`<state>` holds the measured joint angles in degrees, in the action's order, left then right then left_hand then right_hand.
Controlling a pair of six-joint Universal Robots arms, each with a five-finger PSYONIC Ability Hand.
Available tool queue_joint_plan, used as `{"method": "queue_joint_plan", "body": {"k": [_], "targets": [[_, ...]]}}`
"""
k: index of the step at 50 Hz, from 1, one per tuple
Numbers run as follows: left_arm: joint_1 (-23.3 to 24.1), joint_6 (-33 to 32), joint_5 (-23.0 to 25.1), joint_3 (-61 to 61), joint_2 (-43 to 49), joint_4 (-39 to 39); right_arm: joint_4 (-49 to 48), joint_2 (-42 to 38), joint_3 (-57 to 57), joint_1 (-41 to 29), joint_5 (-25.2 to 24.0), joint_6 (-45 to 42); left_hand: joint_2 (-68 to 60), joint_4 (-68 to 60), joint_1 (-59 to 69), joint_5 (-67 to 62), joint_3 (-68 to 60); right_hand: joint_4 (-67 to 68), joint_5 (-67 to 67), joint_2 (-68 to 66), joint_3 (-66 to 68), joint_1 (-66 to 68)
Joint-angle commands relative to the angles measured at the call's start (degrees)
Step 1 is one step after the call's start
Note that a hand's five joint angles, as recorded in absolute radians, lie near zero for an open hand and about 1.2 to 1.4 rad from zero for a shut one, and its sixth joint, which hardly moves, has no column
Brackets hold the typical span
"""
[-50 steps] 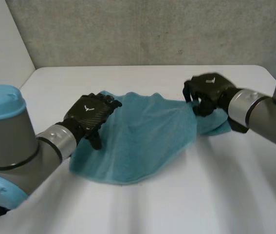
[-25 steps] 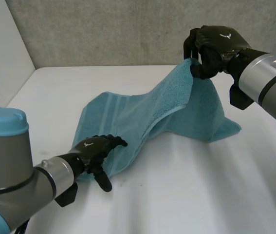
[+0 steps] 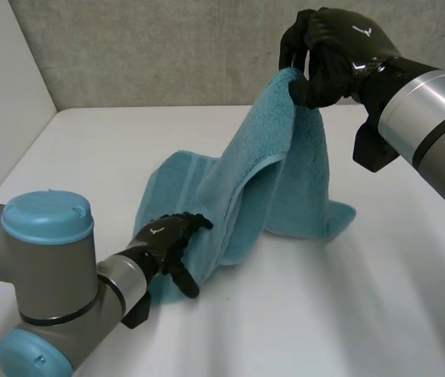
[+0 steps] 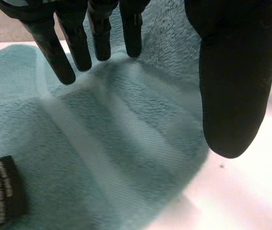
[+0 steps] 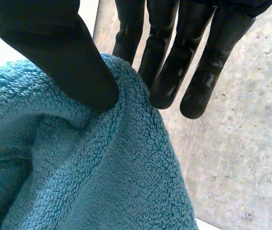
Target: Fold the laundry
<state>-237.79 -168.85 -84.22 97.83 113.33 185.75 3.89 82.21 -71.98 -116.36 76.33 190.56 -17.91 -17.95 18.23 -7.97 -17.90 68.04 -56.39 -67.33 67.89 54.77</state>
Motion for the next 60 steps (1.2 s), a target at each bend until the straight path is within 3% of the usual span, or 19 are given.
{"method": "queue_joint_plan", "body": {"k": [1, 2, 3, 4, 15, 21, 23, 27, 28, 32, 33, 34, 35, 39, 43, 53, 60], "targets": [[0.31, -0.52, -7.42, -0.88, 1.45, 6.71, -0.28, 1.11, -1.31, 0.6, 0.05, 0.87, -39.23, -39.19, 38.91, -39.17, -39.24, 11.96, -13.61, -12.67, 12.11, 25.23], [0.31, -0.52, -7.45, -0.88, 1.45, 6.73, -0.29, 1.11, -1.32, 0.6, 0.05, 0.87, -39.4, -39.36, 39.08, -39.34, -39.41, 11.96, -13.61, -12.67, 12.11, 25.23], [0.22, -0.78, -9.97, -1.23, 1.71, 8.29, -0.37, 1.2, -1.84, 1.04, -0.04, 0.87, -54.72, -54.68, 54.41, -54.66, -54.73, 11.96, -13.61, -12.67, 12.11, 25.23], [0.31, -0.96, -11.74, -1.67, 1.98, 9.61, -0.29, 1.2, -2.28, 1.13, 0.05, 0.95, -62.01, -61.97, 61.7, -61.96, -62.02, 11.96, -13.61, -12.67, 12.11, 25.23], [-0.3, -2.01, -11.58, -2.02, 1.89, 10.95, -0.64, 0.76, -3.25, 1.48, -0.39, -0.19, -62.09, -62.05, 61.77, -62.03, -62.1, 11.96, -13.61, -12.67, 12.11, 25.23], [-5.4, -5.18, -10.17, 0.0, -5.49, 9.89, -0.29, -1.96, -3.43, 4.3, -1.27, -5.55, -62.09, -62.05, 61.77, -62.03, -62.1, 11.96, -13.61, -12.67, 12.11, 25.23], [-7.16, -6.32, -9.65, 0.88, -7.78, 9.8, 0.33, -5.11, -3.51, 5.61, -1.44, -10.88, -62.09, -62.05, 61.77, -62.03, -62.1, 11.96, -13.61, -12.67, 12.11, 25.23], [-9.62, -9.3, -5.18, 1.58, -10.5, 8.75, 0.24, -7.05, -3.96, 6.4, -0.92, -15.55, -62.09, -62.05, 61.77, -62.03, -62.1, 11.96, -13.61, -12.67, 12.11, 25.23], [-9.27, -9.57, -3.25, 2.19, -10.5, 7.53, 0.33, -7.93, -3.87, 6.32, -0.66, -16.52, -51.95, -51.91, 51.64, -51.89, -51.96, 11.96, -13.61, -12.67, 12.11, 25.23], [-8.04, -9.13, -0.07, 3.78, -10.59, 4.7, -0.2, -10.05, -3.69, 6.32, -0.13, -16.71, -37.89, -37.85, 37.57, -37.83, -37.9, 11.96, -13.61, -12.67, 12.11, 25.23], [-6.91, -9.05, 0.8, 4.56, -10.5, 3.57, -0.28, -10.74, -3.34, 6.58, 0.57, -16.01, -12.91, -12.87, 12.59, -12.85, -12.92, 11.96, -13.61, -12.67, 12.11, 25.23], [-6.9, -9.04, 0.81, 4.57, -10.5, 3.56, -0.29, -10.75, -3.34, 6.58, 0.58, -16.01, -12.66, -12.62, 12.34, -12.6, -12.67, 11.96, -13.61, -12.67, 12.11, 25.23], [-5.15, -9.13, 0.99, 5.18, -10.33, 2.69, -0.55, -11.27, -3.08, 6.67, 1.53, -14.88, -2.16, -2.12, 1.85, -2.11, -2.17, 11.96, -13.61, -12.67, 12.11, 25.23], [0.65, -9.92, -0.23, 6.15, -7.87, 2.42, -3.44, -11.63, -2.9, 6.84, 3.3, -11.62, -2.06, -2.02, 1.74, -2.0, -2.07, 11.96, -13.61, -12.67, 12.11, 25.23], [2.77, -10.71, -1.99, 6.32, -6.81, 2.51, -4.15, -11.72, -3.08, 6.76, 3.21, -11.52, -2.23, -2.19, 1.91, -2.17, -2.24, 11.96, -13.61, -12.67, 12.11, 25.23], [3.3, -24.76, -10.16, 8.34, -3.47, 4.96, -4.5, -12.24, -4.83, 6.84, 3.13, -11.7, -2.56, -2.52, 2.25, -2.51, -2.57, 11.96, -13.61, -12.67, 12.11, 25.23], [3.39, -26.71, -12.89, 10.1, -1.98, 9.01, -4.68, -12.42, -4.92, 6.84, 3.04, -11.79, -2.73, -2.69, 2.41, -2.67, -2.74, 11.96, -13.61, -12.67, 12.11, 25.23]]}}
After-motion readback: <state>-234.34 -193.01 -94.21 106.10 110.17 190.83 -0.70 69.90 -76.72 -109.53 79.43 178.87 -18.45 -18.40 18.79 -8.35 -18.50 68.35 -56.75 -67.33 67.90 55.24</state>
